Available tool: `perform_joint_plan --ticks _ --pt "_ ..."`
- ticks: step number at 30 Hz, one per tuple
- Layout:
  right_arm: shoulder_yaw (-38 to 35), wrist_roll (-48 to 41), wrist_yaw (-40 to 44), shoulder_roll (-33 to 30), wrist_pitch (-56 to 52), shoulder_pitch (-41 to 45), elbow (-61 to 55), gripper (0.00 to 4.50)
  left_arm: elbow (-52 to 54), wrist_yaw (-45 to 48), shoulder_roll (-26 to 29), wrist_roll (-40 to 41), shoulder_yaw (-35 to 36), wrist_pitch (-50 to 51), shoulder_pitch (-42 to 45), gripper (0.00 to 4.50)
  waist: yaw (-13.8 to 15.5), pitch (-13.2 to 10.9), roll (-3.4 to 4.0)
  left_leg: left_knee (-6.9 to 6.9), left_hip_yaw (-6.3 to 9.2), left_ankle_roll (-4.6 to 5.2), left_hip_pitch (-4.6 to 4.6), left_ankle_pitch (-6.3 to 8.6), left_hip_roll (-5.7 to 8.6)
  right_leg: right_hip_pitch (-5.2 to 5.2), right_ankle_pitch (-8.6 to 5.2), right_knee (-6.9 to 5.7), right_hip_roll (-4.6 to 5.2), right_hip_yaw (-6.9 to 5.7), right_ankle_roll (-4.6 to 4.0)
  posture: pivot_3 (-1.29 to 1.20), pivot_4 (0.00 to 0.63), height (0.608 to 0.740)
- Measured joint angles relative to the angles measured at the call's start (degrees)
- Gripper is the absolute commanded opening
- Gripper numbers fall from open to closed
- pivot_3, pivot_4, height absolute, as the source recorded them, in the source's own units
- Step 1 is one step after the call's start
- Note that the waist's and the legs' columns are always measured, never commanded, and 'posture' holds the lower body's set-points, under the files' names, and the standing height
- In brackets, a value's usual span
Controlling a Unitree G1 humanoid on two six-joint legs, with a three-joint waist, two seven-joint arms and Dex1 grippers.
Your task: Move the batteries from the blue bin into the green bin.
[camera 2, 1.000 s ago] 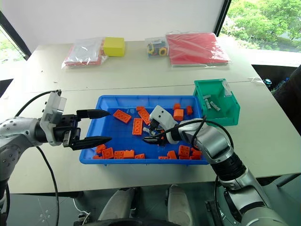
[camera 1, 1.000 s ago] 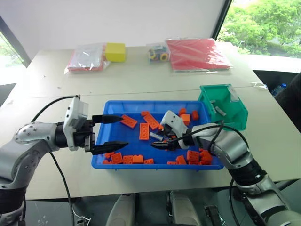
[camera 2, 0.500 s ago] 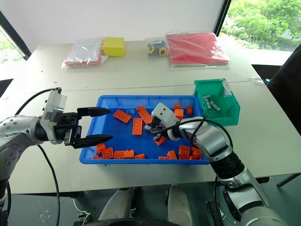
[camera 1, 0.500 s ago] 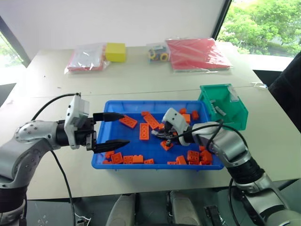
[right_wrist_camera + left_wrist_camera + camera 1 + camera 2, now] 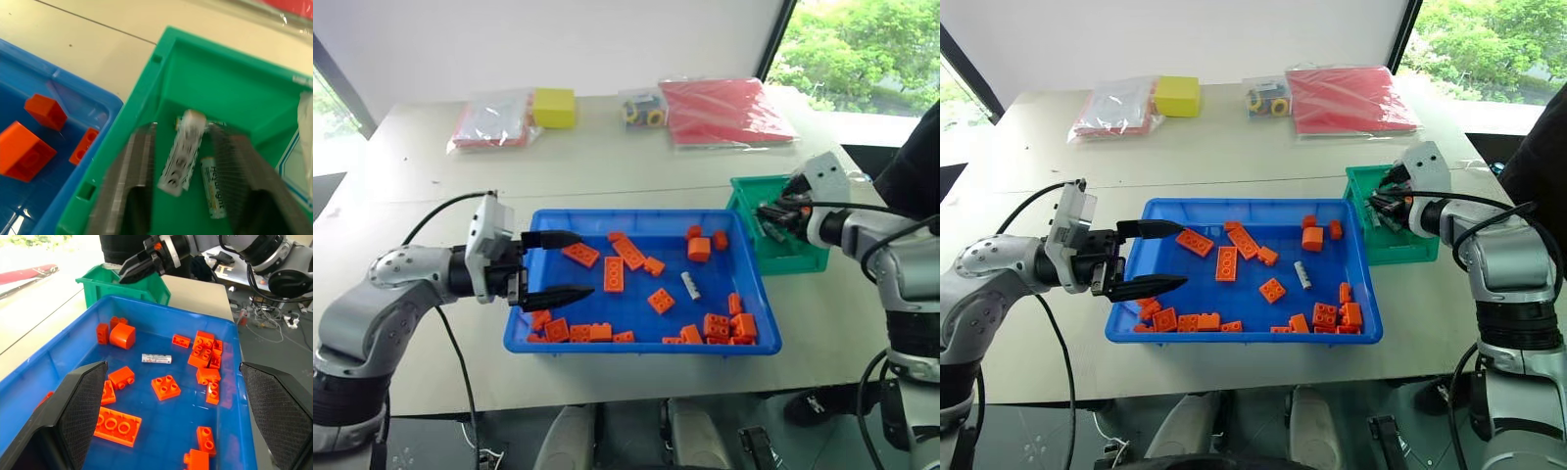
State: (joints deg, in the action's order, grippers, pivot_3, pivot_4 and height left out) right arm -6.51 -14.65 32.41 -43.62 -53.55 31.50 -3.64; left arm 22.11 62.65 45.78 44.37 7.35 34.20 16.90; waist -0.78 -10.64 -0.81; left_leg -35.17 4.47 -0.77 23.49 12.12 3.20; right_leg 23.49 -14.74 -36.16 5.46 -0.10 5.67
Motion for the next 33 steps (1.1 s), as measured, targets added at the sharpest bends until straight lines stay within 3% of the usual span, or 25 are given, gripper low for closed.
perform_joint_plan --ticks 2,5,13,18,26,29,33 --pt "0.0 0.7 -1.2 0.19 0.84 -0.09 -0.04 4.43 -0.81 0.39 -0.37 -0.14 -0.14 -0.03 0.77 4.5 0.0 0.0 0.0 -0.02 0.0 0.0 0.0 0.0 0.0 -0.01 0.0 0.0 -0.05 0.0 0.0 0.0 0.15 0.735" --pt "-0.82 0.73 -2.74 0.63 0.18 -0.43 -1.85 4.43 -1.49 0.78 -0.5 -0.31 -0.35 -0.04 0.94 4.5 0.01 -0.01 0.01 -0.02 0.01 0.0 0.0 0.0 0.0 0.0 0.0 0.0 -0.07 0.0 0.01 0.0 0.15 0.735" --pt "-2.59 -9.57 -4.24 7.68 -14.98 -8.11 -27.64 4.43 -1.76 1.1 -0.85 -1.0 -1.02 -0.07 1.18 4.5 0.24 0.0 0.0 -0.01 0.17 0.02 0.0 0.02 -0.01 -0.06 0.01 -0.01 -0.05 -0.05 0.02 0.0 0.15 0.735" --pt "0.87 -10.86 -7.44 11.49 -19.06 -14.22 -30.32 4.43 -1.78 1.11 -0.9 -1.17 -1.08 -0.04 1.24 4.5 0.25 0.0 0.0 -0.08 0.1 0.02 0.01 0.02 0.04 -0.07 -0.04 0.03 0.05 -0.03 -0.06 0.0 0.15 0.735" --pt "6.25 -10.36 -9.76 13.42 -18.14 -15.97 -29.69 4.43 -2.25 1.36 -0.92 -1.26 -1.32 -0.01 2.0 4.5 0.2 0.01 -0.01 -0.08 0.12 0.02 0.0 0.02 0.03 -0.07 -0.02 0.02 0.01 -0.04 -0.02 0.0 0.15 0.735" --pt "8.59 -9.38 -10.36 13.43 -16.48 -17.03 -28.24 3.51 -2.35 1.33 -0.95 -1.27 -1.36 0.0 2.02 4.5 0.2 0.01 -0.01 -0.08 0.1 0.03 0.0 0.02 0.03 -0.07 -0.02 0.02 0.01 -0.04 -0.02 0.0 0.15 0.735" --pt "10.86 -8.32 -10.52 13.17 -14.44 -17.13 -27.68 1.54 -2.35 1.3 -0.95 -1.25 -1.35 0.02 2.12 4.5 0.14 0.02 -0.03 -0.08 0.11 0.02 -0.01 0.02 0.03 -0.07 -0.02 0.02 0.0 -0.04 -0.02 0.0 0.15 0.735"
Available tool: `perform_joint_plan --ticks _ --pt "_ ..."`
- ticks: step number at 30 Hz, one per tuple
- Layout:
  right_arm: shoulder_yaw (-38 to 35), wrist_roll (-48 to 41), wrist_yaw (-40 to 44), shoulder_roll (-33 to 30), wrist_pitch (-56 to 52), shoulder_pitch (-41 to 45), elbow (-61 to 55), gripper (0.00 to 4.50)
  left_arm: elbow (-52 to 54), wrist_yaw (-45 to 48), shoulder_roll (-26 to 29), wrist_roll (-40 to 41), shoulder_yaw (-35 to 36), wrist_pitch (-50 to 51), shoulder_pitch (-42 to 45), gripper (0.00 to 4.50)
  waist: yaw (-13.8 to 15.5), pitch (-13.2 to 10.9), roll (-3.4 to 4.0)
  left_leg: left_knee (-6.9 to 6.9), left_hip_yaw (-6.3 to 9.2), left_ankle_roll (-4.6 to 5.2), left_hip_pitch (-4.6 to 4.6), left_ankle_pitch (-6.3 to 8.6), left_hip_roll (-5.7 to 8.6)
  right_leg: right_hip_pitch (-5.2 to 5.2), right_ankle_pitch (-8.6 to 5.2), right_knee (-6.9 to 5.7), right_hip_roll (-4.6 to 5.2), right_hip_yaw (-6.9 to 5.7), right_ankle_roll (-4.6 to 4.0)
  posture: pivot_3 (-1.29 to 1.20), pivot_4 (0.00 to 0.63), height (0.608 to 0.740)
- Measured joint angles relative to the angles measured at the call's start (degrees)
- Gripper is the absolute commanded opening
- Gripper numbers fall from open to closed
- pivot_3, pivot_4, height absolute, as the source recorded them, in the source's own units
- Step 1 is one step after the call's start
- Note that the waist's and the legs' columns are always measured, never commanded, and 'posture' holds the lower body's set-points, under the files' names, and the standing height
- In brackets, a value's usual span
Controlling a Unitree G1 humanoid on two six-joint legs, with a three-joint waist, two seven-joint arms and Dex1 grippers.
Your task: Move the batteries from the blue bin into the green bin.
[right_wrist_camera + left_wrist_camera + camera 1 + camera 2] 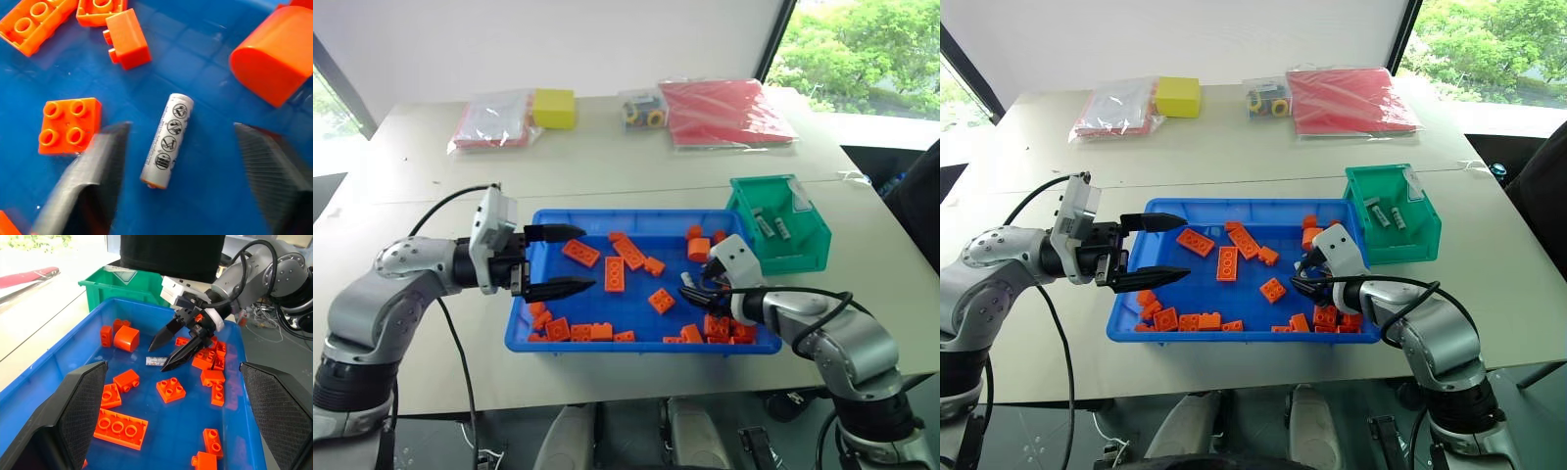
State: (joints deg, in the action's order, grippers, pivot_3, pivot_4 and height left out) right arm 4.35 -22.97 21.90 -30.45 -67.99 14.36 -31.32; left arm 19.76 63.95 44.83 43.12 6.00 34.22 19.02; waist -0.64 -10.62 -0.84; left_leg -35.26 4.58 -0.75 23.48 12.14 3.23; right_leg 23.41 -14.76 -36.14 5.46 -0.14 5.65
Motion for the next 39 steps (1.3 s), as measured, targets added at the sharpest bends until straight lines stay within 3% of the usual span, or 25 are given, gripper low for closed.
perform_joint_plan --ticks 2,3,5,9,12,16,18,19,22,28,31,36,39 --pt "0.94 0.14 0.18 -0.17 0.66 0.0 0.0 0.43 0.0 -0.12 0.0 0.02 0.01 0.06 0.16 4.5 0.01 0.0 0.0 -0.01 0.0 0.0 0.0 0.0 0.0 0.0 0.0 0.0 -0.01 0.0 0.01 0.0 0.15 0.735" --pt "0.83 0.07 0.29 -0.17 0.6 0.07 0.0 0.07 0.0 -0.19 0.0 0.03 0.03 0.07 0.19 4.5 0.02 0.0 0.0 -0.01 0.0 0.0 0.0 0.0 0.0 -0.01 0.0 0.0 -0.01 0.0 0.01 0.0 0.15 0.735" --pt "-0.86 -0.99 0.76 -0.11 -0.45 0.92 0.0 0.07 0.0 -0.36 0.0 0.04 0.07 0.13 0.18 4.5 0.15 0.0 0.0 -0.03 0.0 0.0 0.01 0.0 0.02 -0.02 0.01 0.0 -0.02 0.0 0.01 0.0 0.15 0.735" --pt "-11.28 -5.71 1.48 0.18 -4.78 9.13 0.13 0.07 0.04 -0.46 -0.01 0.1 0.18 0.13 0.1 4.5 0.08 -0.04 0.04 -0.03 0.01 0.0 0.01 0.0 0.01 -0.01 0.01 0.0 -0.06 -0.01 0.02 0.0 0.15 0.735" --pt "-17.74 -5.9 1.87 -6.02 -4.55 15.05 4.0 0.07 0.06 -0.5 -0.1 0.11 0.2 0.12 -0.37 4.5 0.32 -0.05 0.03 0.02 0.05 0.0 0.02 0.0 0.02 -0.01 0.01 0.02 -0.06 -0.05 0.02 0.0 0.15 0.735" --pt "-21.13 -2.05 2.9 -14.37 0.68 15.8 15.44 0.07 0.03 -0.65 -0.5 0.04 0.19 0.03 -0.37 4.5 0.9 -0.05 0.03 0.07 -0.05 0.06 0.02 0.04 0.02 -0.01 0.0 0.08 -0.02 -0.04 0.0 0.0 0.15 0.735" --pt "-20.93 -1.43 3.93 -14.68 3.01 15.0 19.6 1.17 -0.03 -0.65 -0.83 -0.02 0.07 -0.09 -0.12 4.5 0.68 -0.05 0.03 0.08 -0.08 0.06 0.02 0.04 -0.02 0.03 0.02 0.05 0.0 -0.01 0.03 0.0 0.15 0.735" --pt "-20.69 -1.27 4.43 -14.54 4.28 14.58 20.55 1.39 -0.04 -0.65 -1.09 -0.07 0.02 -0.18 0.04 4.5 0.52 -0.05 0.04 0.08 -0.09 0.07 0.02 0.04 -0.02 0.03 0.02 0.03 0.0 0.0 0.04 0.0 0.15 0.735" --pt "-19.03 -0.13 5.3 -13.28 9.45 13.37 22.64 2.87 -0.73 -0.63 -1.51 -0.28 -0.3 -0.64 0.97 4.5 -0.04 -0.05 0.05 0.06 -0.09 0.07 0.02 0.04 -0.01 0.02 0.04 0.01 -0.04 -0.01 0.06 0.0 0.15 0.735" --pt "-22.79 -1.57 10.95 -15.98 15.28 7.28 20.51 2.87 -1.45 -0.37 -1.15 -0.79 -0.43 -1.01 1.18 4.5 0.45 -0.08 0.09 0.03 -0.04 0.08 0.04 0.04 0.02 -0.02 0.03 0.01 -0.06 -0.03 0.09 0.0 0.15 0.735" --pt "-30.88 -6.0 21.42 -20.36 17.39 -5.57 14.39 2.87 -2.95 0.32 0.58 -1.28 0.39 -1.04 0.57 4.5 1.41 -0.09 0.1 0.04 -0.01 0.19 0.04 0.11 0.01 -0.06 0.0 0.03 -0.1 -0.05 0.15 0.0 0.15 0.735" --pt "-46.83 -11.01 39.96 -22.35 22.49 -26.13 9.77 2.87 -5.86 2.18 3.76 -0.66 4.25 -0.71 0.22 4.5 1.4 -0.1 0.12 -0.02 -0.07 0.2 -0.03 0.12 -0.01 -0.15 -0.03 0.09 -0.09 -0.04 0.12 0.0 0.15 0.735" --pt "-53.5 -12.68 46.84 -23.37 23.4 -31.58 10.48 2.87 -7.55 3.57 5.81 0.13 6.76 -0.51 0.16 4.5 0.8 -0.1 0.12 -0.07 -0.21 0.2 -0.16 0.13 -0.06 -0.23 -0.12 0.1 0.02 0.06 -0.05 0.0 0.15 0.735"
